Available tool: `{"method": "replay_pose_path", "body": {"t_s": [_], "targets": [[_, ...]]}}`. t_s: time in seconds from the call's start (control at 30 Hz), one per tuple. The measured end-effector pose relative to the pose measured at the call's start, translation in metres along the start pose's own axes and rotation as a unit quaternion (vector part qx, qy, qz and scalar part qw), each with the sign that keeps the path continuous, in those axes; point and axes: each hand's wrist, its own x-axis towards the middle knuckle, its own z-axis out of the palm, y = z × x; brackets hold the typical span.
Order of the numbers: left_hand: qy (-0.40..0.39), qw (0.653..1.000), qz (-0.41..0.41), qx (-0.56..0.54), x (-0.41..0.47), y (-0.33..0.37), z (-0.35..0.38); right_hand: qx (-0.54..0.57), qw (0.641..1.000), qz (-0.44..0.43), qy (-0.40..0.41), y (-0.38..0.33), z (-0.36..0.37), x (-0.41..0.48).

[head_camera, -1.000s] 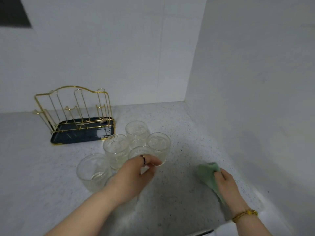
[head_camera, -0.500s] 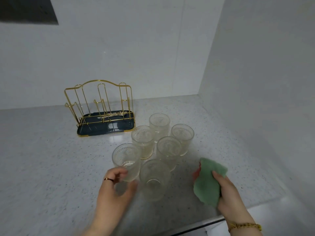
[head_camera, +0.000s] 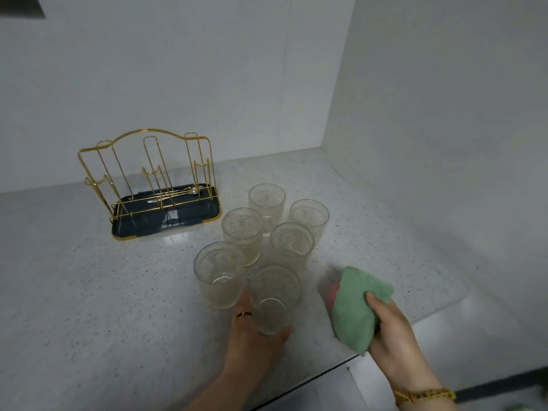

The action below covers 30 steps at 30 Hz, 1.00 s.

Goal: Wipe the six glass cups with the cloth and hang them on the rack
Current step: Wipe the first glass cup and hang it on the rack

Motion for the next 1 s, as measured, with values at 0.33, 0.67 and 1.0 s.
{"method": "replay_pose_path", "body": {"t_s": [0.33,0.67,1.0], "targets": [[-0.014,0.999,0.035,0.018,0.004,0.010,-0.003,-0.026,0.997,-0.023,0.069,-0.006,0.013,-0.023],[-0.024,0.980,0.158,-0.116,-0.008,0.068,-0.051,0.016,1.000,0.020,0.002,-0.027,0.065,-0.033],[0.022,0.944,0.164,-0.285,0.031,0.156,-0.132,0.077,0.978,0.007,-0.192,-0.079,0.216,-0.039]]}}
